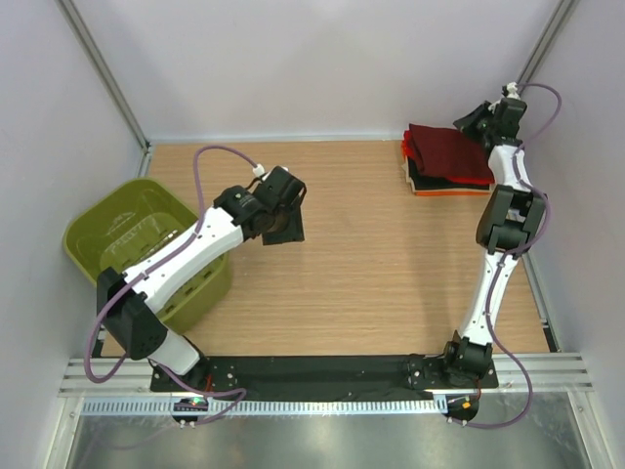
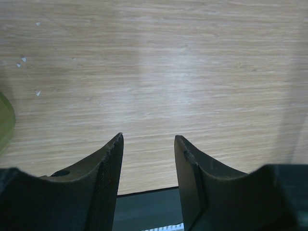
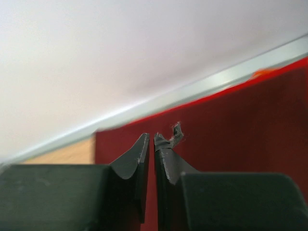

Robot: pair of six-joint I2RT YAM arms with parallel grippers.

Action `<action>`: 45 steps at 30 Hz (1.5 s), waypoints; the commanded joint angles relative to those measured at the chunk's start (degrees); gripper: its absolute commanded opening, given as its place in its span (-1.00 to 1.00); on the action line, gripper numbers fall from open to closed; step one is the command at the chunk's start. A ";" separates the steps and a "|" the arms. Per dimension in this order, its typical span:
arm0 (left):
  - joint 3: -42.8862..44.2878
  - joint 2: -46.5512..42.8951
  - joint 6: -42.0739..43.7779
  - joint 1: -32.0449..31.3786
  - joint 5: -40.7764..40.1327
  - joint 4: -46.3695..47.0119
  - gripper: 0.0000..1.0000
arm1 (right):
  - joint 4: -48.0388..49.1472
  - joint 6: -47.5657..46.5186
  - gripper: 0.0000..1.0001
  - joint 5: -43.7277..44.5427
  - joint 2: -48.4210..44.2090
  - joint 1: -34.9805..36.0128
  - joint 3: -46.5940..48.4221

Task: Fold and stack the t-shirts
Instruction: Neatly place the folded tshirt to the corner

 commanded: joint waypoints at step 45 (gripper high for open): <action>14.35 -8.15 -1.52 0.25 10.33 4.94 0.01 | -49.90 9.21 0.99 11.69 -80.05 14.56 -42.66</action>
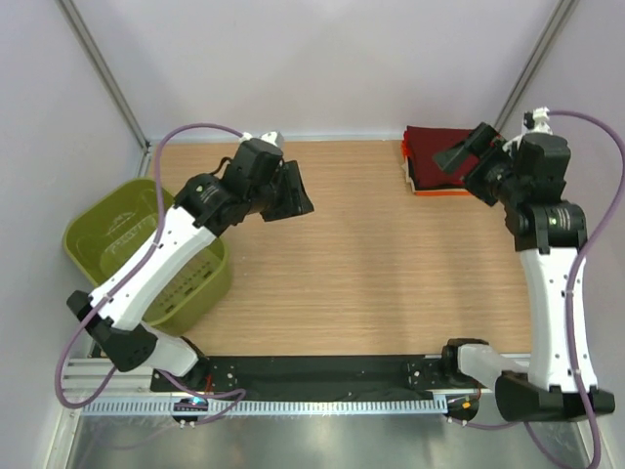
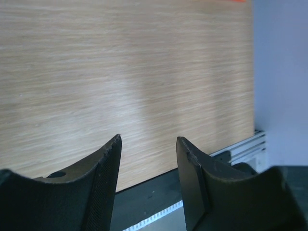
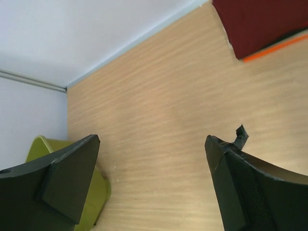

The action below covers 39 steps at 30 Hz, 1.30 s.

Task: Fold and stack the t-shirts
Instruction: Neatly place the folded tshirt to the corner

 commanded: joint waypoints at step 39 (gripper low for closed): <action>-7.49 -13.02 -1.50 1.37 9.52 15.14 0.99 | -15.43 1.93 1.00 -9.03 -13.58 0.64 3.32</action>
